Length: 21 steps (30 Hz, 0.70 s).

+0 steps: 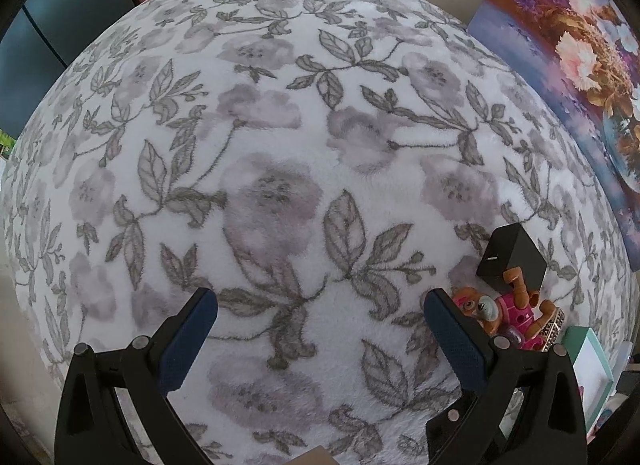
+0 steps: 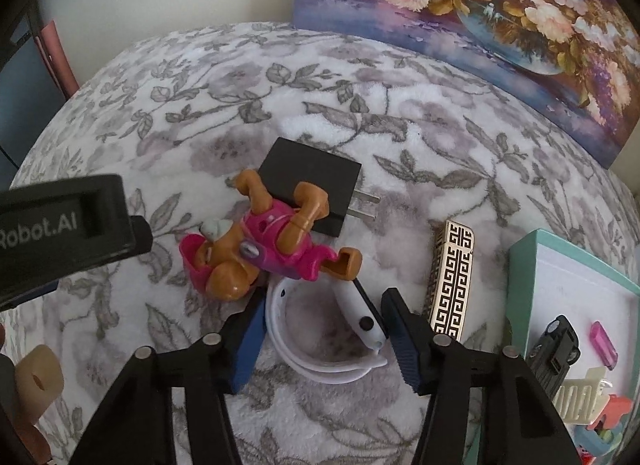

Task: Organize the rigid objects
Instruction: 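Grasp the white watch band with the right tool while the left tool grasps the pink-haired doll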

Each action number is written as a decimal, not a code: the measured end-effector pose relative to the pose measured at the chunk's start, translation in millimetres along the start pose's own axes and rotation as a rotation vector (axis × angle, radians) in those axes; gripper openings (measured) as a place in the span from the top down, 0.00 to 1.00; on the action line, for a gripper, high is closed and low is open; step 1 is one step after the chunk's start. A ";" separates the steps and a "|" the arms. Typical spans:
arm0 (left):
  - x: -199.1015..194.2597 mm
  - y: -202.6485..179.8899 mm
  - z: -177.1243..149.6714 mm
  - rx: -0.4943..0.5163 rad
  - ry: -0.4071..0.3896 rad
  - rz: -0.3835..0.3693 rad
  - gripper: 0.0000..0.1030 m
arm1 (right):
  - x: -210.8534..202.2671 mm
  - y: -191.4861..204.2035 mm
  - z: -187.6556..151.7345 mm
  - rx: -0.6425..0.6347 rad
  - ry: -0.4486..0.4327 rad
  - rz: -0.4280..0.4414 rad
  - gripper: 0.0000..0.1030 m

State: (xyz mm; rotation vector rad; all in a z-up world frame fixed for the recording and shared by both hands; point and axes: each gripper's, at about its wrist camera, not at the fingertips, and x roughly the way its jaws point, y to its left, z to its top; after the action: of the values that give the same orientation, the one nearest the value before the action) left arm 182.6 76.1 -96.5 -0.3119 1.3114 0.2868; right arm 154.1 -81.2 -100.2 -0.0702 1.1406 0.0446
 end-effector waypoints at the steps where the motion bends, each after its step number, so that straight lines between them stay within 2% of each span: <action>1: -0.3 0.1 -0.5 0.001 -0.001 0.001 0.00 | 0.0 -0.1 -0.1 0.002 -0.001 0.002 0.44; 11: -6.9 -5.4 -1.5 0.032 -0.004 -0.025 0.00 | -5.0 -6.0 -0.9 0.016 0.002 0.018 0.45; 21: -18.3 -20.1 -0.7 0.053 -0.009 -0.068 0.00 | -27.6 -30.9 3.3 0.080 -0.003 0.051 0.45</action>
State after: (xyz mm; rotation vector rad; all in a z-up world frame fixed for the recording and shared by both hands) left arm 185.3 56.7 -77.6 -0.3094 1.2945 0.1954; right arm 147.8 -111.8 -72.7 0.0300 1.1397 0.0446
